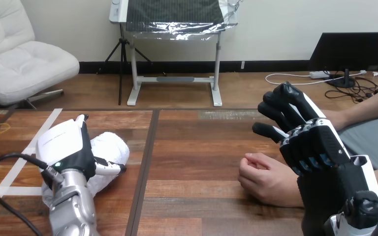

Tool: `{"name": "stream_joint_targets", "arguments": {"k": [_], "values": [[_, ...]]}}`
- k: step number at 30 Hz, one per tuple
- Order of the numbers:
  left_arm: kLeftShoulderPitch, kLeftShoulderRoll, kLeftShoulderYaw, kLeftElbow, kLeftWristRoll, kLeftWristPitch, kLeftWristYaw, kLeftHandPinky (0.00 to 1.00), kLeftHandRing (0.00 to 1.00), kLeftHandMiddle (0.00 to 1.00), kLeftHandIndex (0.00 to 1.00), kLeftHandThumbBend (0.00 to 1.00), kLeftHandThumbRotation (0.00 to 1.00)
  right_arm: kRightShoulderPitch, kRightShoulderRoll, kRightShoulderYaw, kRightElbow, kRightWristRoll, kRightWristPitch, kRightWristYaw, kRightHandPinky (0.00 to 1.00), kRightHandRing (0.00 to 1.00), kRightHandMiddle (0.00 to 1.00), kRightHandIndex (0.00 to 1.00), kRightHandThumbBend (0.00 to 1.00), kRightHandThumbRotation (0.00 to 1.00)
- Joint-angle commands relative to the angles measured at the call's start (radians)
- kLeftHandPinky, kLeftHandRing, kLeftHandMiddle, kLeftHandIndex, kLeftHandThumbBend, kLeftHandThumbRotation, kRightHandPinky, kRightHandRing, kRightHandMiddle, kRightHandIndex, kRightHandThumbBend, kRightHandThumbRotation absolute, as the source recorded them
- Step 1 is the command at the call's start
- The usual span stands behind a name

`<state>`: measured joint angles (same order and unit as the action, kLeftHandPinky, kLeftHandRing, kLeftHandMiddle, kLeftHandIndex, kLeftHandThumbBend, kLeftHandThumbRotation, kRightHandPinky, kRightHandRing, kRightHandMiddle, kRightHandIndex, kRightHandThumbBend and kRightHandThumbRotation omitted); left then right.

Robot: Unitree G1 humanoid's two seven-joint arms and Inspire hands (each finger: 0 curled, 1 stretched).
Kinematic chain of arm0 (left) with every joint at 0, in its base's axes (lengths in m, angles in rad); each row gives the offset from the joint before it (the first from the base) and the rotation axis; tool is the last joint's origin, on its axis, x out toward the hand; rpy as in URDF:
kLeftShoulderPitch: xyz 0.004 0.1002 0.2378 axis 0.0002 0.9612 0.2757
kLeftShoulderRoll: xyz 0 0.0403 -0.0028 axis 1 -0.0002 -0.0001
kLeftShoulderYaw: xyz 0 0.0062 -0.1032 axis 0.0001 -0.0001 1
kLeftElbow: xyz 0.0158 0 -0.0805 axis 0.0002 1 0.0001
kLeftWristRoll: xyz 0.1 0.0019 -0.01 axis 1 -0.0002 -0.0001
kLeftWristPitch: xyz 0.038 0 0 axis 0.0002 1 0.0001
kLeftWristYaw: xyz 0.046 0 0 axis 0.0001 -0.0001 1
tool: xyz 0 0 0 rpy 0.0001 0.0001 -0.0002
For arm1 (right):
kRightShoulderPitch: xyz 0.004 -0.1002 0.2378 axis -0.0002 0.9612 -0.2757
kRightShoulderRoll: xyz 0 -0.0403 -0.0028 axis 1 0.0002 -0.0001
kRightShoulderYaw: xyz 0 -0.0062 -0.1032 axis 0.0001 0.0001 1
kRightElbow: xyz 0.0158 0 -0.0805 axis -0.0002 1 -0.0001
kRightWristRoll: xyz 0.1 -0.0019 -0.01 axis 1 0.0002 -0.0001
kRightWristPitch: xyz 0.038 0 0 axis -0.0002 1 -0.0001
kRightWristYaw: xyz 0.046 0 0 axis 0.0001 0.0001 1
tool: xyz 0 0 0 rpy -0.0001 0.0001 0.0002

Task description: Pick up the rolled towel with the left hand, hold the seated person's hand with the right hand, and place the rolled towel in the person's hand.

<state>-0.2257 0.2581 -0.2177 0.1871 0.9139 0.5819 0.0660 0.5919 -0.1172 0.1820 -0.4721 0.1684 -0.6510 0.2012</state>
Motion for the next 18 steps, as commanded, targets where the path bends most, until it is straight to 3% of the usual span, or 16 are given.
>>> {"name": "stream_joint_targets", "arguments": {"k": [1, 5, 12, 18], "values": [[-0.114, 0.014, -0.021, 0.021, 0.012, 0.017, -0.015, 0.93, 0.92, 0.93, 0.92, 0.96, 0.27, -0.051, 0.0, -0.006, -0.041, 0.025, -0.007, 0.005, 0.8, 0.88, 0.88, 0.88, 0.94, 1.0], [-0.134, 0.016, -0.027, 0.034, 0.006, 0.032, -0.038, 0.93, 0.92, 0.93, 0.92, 0.96, 0.28, -0.051, -0.001, -0.008, -0.043, 0.027, -0.004, 0.007, 0.81, 0.88, 0.88, 0.88, 0.94, 1.0], [-0.191, 0.036, -0.06, 0.07, 0.012, 0.078, -0.161, 0.95, 0.93, 0.93, 0.92, 0.92, 0.33, -0.054, -0.003, -0.009, -0.048, 0.037, 0.0, 0.012, 0.81, 0.88, 0.88, 0.88, 0.94, 1.0], [-0.227, 0.047, -0.078, 0.1, 0.009, 0.092, -0.214, 0.92, 0.91, 0.92, 0.9, 0.9, 0.35, -0.055, 0.001, -0.009, -0.053, 0.034, 0.005, 0.008, 0.82, 0.87, 0.87, 0.87, 0.94, 1.0]]}}
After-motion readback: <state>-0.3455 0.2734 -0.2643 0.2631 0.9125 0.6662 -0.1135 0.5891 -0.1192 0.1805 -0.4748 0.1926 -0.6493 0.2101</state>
